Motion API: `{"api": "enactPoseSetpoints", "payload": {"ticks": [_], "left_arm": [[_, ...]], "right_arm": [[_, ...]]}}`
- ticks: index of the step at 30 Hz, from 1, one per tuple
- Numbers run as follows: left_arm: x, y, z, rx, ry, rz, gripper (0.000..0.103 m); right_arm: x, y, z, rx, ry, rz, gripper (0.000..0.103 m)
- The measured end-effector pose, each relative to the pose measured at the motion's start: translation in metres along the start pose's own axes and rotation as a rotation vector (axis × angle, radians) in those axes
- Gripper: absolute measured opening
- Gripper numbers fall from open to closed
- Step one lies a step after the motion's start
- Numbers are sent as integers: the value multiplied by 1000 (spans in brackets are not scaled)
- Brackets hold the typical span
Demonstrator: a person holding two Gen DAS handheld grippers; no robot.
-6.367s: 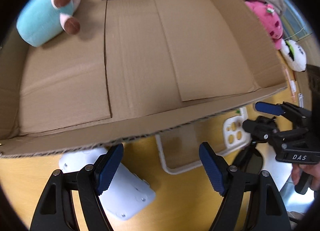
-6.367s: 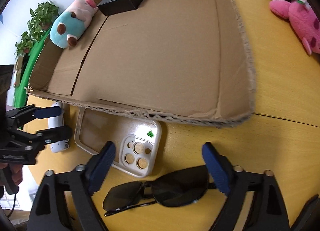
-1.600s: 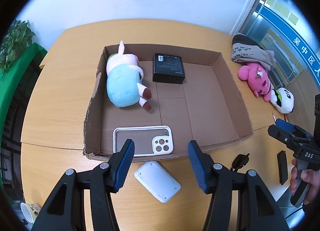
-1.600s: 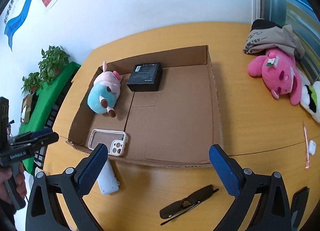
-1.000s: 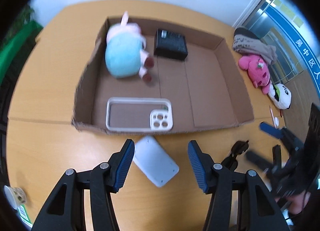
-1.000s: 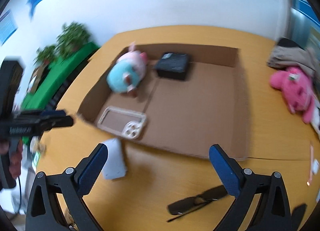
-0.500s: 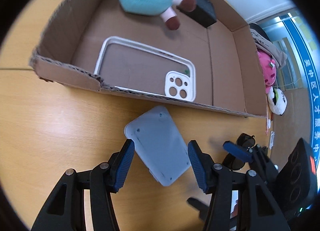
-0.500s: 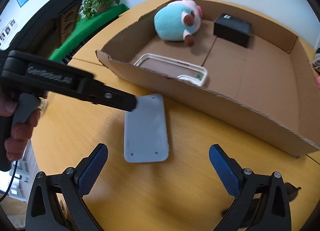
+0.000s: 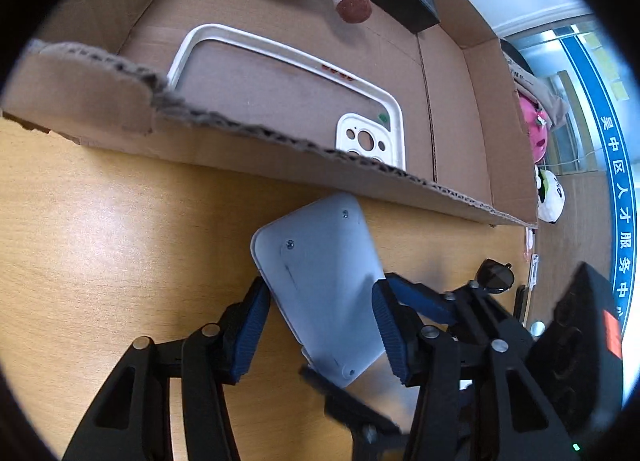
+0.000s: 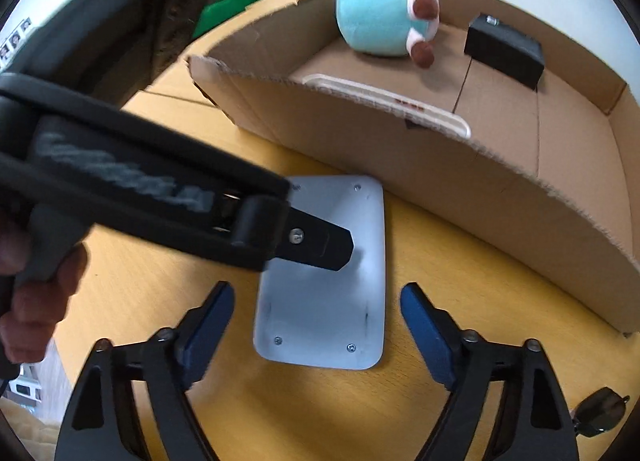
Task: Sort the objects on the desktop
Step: 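Close both grippers on the sides of the white power bank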
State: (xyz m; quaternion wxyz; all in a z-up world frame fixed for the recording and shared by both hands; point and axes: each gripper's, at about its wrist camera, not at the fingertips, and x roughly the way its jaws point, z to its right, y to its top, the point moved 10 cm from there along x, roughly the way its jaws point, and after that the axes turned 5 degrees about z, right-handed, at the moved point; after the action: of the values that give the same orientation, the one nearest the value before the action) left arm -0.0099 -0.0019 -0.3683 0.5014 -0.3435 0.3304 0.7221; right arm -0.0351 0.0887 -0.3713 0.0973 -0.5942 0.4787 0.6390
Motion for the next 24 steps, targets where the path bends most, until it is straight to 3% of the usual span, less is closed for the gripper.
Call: {"api": "enactPoseSetpoints", "payload": {"ticks": [1,3,7,24], "left_arm": [[0,-2,-2,-21,-13,-6,35],[2,-6,-4,-68,-63,-17,33],[3,-11,1,-69,-66,-9,33],[0,-31,34,-18,-119,-22,24]], "right_arm": [[3,-2,2,5,-6,-10,80],[3,-2,6,10,-18,-3,78],[0,1,11,32,-11,1,70],[-31,-16,27,73,18,-41,70]]}}
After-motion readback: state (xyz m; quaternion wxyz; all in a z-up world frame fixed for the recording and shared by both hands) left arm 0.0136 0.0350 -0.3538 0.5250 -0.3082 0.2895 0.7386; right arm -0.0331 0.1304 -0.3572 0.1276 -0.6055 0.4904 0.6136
